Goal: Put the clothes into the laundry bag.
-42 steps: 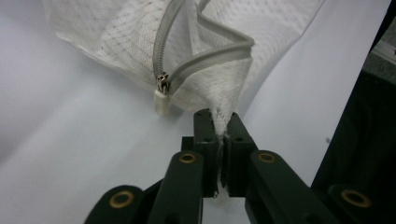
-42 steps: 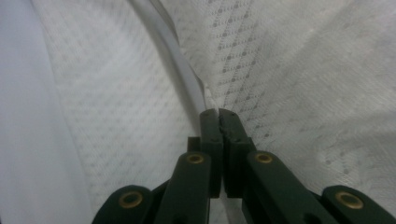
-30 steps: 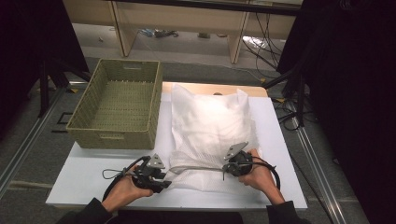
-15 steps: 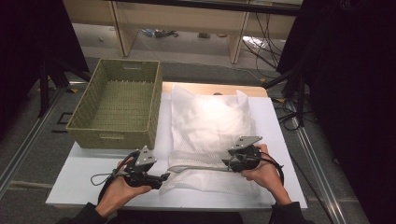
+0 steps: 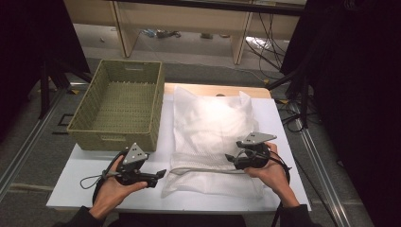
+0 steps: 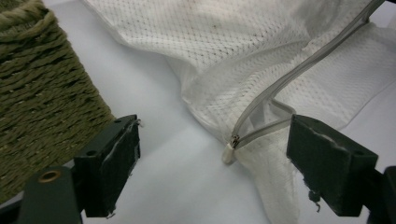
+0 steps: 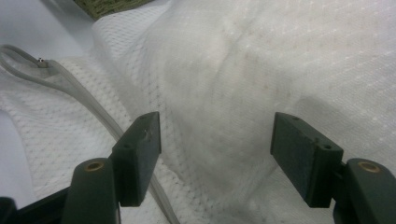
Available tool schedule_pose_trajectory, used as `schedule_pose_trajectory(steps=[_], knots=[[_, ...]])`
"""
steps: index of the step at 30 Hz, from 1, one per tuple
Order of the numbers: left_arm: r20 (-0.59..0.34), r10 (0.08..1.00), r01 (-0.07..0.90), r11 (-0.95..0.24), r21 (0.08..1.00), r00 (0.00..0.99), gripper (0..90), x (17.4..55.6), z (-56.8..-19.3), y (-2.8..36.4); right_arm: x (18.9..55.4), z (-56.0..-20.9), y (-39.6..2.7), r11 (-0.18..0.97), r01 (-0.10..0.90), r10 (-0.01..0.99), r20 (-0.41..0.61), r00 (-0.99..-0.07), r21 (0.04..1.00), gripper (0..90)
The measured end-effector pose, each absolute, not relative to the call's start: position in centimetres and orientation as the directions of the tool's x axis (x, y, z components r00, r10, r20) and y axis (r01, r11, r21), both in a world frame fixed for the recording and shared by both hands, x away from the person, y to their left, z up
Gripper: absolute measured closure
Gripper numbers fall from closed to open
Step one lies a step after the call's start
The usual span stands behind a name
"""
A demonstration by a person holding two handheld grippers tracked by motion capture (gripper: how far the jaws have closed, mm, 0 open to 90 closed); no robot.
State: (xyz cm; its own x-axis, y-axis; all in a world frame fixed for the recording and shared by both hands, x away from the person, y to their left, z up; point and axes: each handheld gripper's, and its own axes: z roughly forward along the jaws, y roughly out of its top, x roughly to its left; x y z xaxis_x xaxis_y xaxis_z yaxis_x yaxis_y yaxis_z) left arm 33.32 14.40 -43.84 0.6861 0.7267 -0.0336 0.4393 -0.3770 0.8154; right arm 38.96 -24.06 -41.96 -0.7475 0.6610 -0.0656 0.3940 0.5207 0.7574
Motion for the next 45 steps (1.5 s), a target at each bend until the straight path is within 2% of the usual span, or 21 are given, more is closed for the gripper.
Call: schedule_pose_trajectory(steps=[2,4,5,6,9,14,17,19,21,22,24,30,33,38,40,44,45], knots=[[0.000,0.730,0.430,-0.402,0.808,0.684,18.0,33.3,-43.7,14.7,38.7,-41.8,-24.1,0.504,0.412,0.673,-0.047,-0.738,0.759,33.2],[-0.040,0.741,0.451,-0.363,0.816,0.670,18.0,33.2,-43.7,14.9,38.6,-41.7,-24.1,0.493,0.414,0.675,-0.036,-0.737,0.765,32.0],[-0.036,0.740,0.450,-0.368,0.813,0.671,18.0,33.2,-43.7,15.1,38.7,-41.7,-24.1,0.504,0.391,0.665,-0.057,-0.745,0.770,31.4],[-0.019,0.732,0.433,-0.382,0.817,0.681,18.0,33.2,-43.7,15.4,38.6,-41.7,-24.0,0.482,0.419,0.683,-0.031,-0.729,0.769,30.9],[-0.048,0.732,0.445,-0.359,0.821,0.679,17.8,33.0,-43.7,15.7,38.2,-41.5,-24.0,0.483,0.424,0.685,-0.029,-0.728,0.766,28.2],[-0.038,0.722,0.435,-0.373,0.820,0.691,17.4,32.5,-43.8,16.6,37.0,-41.2,-24.0,0.479,0.408,0.673,-0.026,-0.739,0.777,25.0],[-0.084,0.743,0.459,-0.317,0.830,0.664,17.2,31.8,-44.0,17.0,36.3,-41.3,-24.1,0.477,0.393,0.672,-0.038,-0.740,0.786,23.2],[-0.070,0.741,0.445,-0.322,0.836,0.668,16.4,31.5,-44.0,17.8,35.8,-41.5,-24.4,0.456,0.403,0.695,-0.035,-0.719,0.793,21.3],[-0.094,0.752,0.443,-0.278,0.852,0.653,15.2,30.9,-44.1,18.1,35.3,-41.6,-24.7,0.443,0.401,0.706,-0.037,-0.707,0.802,20.6],[-0.144,0.758,0.470,-0.233,0.851,0.636,15.4,30.5,-44.0,18.2,34.9,-41.6,-24.9,0.425,0.404,0.726,-0.038,-0.687,0.810,20.1],[-0.183,0.747,0.479,-0.201,0.854,0.639,15.3,30.0,-43.9,18.4,34.1,-41.9,-25.1,0.392,0.414,0.747,-0.022,-0.664,0.822,19.5],[-0.163,0.745,0.438,-0.188,0.879,0.647,15.3,29.4,-43.9,18.8,31.9,-42.5,-25.9,0.371,0.413,0.738,0.006,-0.674,0.832,19.2],[-0.106,0.737,0.409,-0.245,0.879,0.668,15.4,28.9,-43.9,18.3,31.0,-42.8,-26.1,0.366,0.422,0.736,0.019,-0.676,0.829,18.9],[-0.067,0.672,0.366,-0.314,0.876,0.737,17.8,28.6,-43.9,17.0,30.1,-43.2,-26.2,0.355,0.454,0.723,0.067,-0.687,0.817,20.5],[-0.057,0.657,0.348,-0.322,0.880,0.752,16.9,28.7,-43.8,16.9,29.7,-43.1,-26.3,0.364,0.441,0.737,0.036,-0.675,0.821,19.6],[-0.058,0.663,0.353,-0.321,0.879,0.747,16.8,28.6,-43.8,16.8,29.4,-43.4,-26.5,0.367,0.436,0.731,0.036,-0.682,0.822,18.5],[-0.082,0.675,0.376,-0.302,0.876,0.733,16.8,28.5,-43.8,16.7,29.3,-43.4,-26.6,0.369,0.436,0.726,0.039,-0.686,0.821,18.3]])
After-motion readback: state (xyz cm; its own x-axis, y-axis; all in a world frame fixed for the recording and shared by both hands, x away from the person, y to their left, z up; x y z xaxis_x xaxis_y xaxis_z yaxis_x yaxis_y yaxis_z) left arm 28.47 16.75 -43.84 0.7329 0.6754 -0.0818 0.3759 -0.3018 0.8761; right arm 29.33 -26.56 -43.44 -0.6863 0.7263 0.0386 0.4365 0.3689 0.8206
